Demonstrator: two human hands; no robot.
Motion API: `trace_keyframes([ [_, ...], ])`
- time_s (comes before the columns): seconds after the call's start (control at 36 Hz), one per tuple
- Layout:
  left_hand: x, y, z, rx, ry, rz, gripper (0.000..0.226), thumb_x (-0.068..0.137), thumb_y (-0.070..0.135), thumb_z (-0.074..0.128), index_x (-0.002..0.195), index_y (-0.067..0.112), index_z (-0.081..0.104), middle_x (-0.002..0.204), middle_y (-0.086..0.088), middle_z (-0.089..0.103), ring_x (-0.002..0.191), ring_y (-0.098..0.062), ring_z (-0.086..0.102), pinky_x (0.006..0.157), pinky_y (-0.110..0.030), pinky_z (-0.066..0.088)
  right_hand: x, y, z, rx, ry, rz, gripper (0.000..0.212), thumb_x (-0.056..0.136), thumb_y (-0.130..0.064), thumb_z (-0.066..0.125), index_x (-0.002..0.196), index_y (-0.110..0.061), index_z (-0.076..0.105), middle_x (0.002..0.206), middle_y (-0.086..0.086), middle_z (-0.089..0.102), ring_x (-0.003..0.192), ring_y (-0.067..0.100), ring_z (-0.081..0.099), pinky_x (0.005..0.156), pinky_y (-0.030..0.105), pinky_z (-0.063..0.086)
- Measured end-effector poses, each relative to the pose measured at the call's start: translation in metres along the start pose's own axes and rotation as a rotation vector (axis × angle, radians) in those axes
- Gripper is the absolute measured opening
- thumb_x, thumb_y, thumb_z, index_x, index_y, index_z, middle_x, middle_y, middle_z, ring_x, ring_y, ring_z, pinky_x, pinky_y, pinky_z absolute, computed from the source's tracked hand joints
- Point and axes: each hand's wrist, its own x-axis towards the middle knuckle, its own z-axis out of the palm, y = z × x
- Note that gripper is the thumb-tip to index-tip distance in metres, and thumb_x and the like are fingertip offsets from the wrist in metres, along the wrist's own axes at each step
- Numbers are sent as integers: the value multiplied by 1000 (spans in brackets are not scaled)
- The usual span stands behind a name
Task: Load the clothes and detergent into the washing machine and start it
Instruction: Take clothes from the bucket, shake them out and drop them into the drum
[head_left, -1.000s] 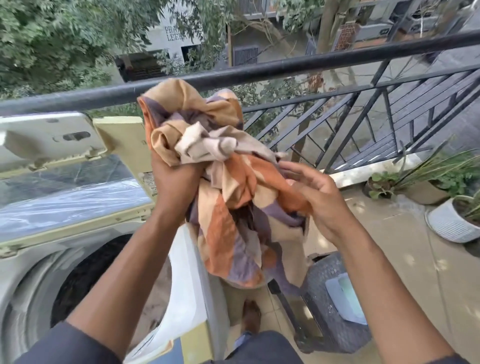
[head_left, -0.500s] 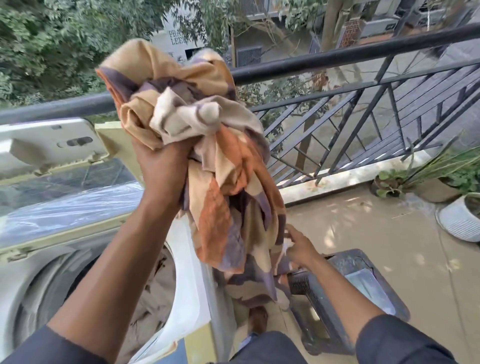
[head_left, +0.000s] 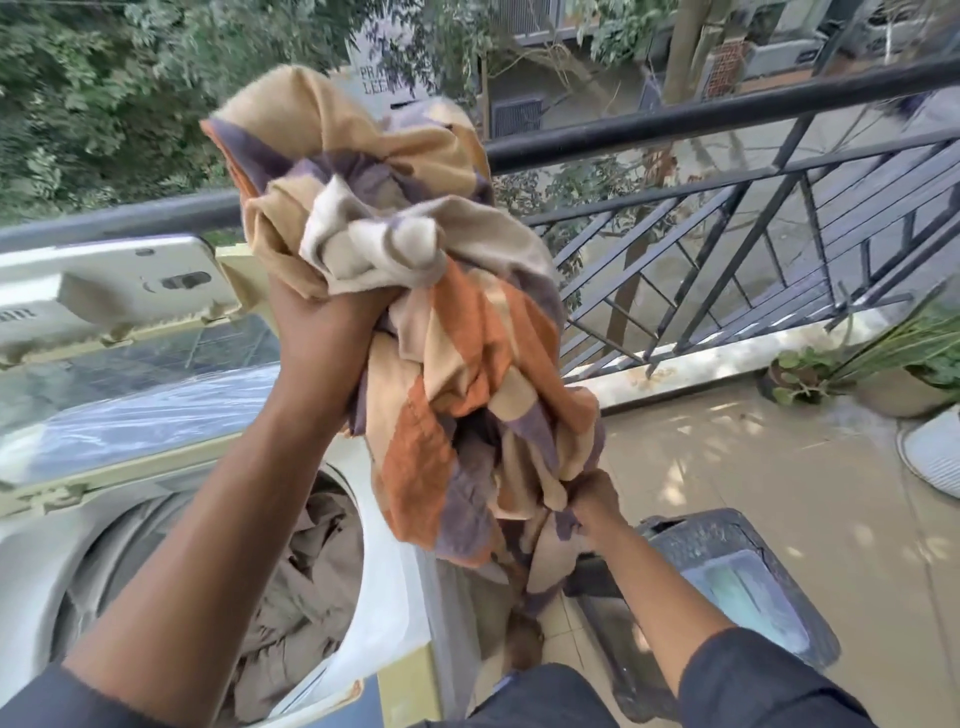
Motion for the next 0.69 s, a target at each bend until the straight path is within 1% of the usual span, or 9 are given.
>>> trace_keyframes([
  [0.06,-4,-14,-8,41,-50,-16,25,60,34,86,81,46,80,90,18,79,91,0,72,83,-28,60,0,-6,-18,126,32,36,13,90,-10,57,85,-4,67,84,24,70,85,43,72,74,53,62],
  [0.14,-9,-36,-17,102,-142,-45,26,62,38,85,87,40,79,89,16,77,87,1,69,80,-25,58,-23,-27,-43,276,86,-64,21,96,-8,52,79,-11,63,69,13,61,57,22,57,57,36,47],
  [0.22,-18,-55,-22,273,-226,-74,53,66,40,85,109,12,73,95,9,74,90,-8,69,84,-35,58,-55,-52,-64,387,46,-191,20,93,-20,52,92,-16,71,85,7,73,69,22,67,71,37,56],
  [0.31,-28,-76,-30,440,-301,-100,35,68,43,84,94,23,74,94,1,76,95,-28,74,83,-54,60,-78,-76,-83,441,16,-290,33,86,-11,50,107,-14,76,95,8,77,87,24,71,81,36,56],
  [0.42,-39,-83,-26,561,-379,-131,37,65,53,79,96,34,77,98,7,77,98,-16,74,85,-49,60,-119,-106,-97,513,-7,-424,28,104,-7,48,102,-10,75,93,42,66,86,43,63,73,43,48],
  [0.53,-34,-98,-25,663,-472,-108,91,67,78,81,135,20,65,135,0,65,127,-15,64,104,-46,55,-169,-135,-103,557,-137,-556,27,110,-23,51,112,-17,77,85,26,71,66,31,66,57,36,52],
  [0.58,-33,-103,-22,655,-483,-74,117,63,77,85,156,18,45,160,2,40,153,-8,38,124,-29,35,-184,-143,-101,560,-185,-608,29,110,-21,49,107,-19,79,78,13,72,57,21,67,49,25,53],
  [0.64,-36,-100,-18,674,-548,6,120,64,74,84,161,23,37,168,1,25,162,-8,17,128,-14,6,-194,-150,-93,508,-189,-638,29,111,-17,48,117,-23,76,100,6,80,90,23,78,76,37,64],
  [0.69,-41,-98,-14,682,-681,72,106,68,76,83,154,29,42,164,-11,36,162,-25,23,132,-26,-5,-202,-157,-85,449,-151,-654,34,108,-14,48,130,-28,71,126,0,75,122,23,69,107,45,54],
])
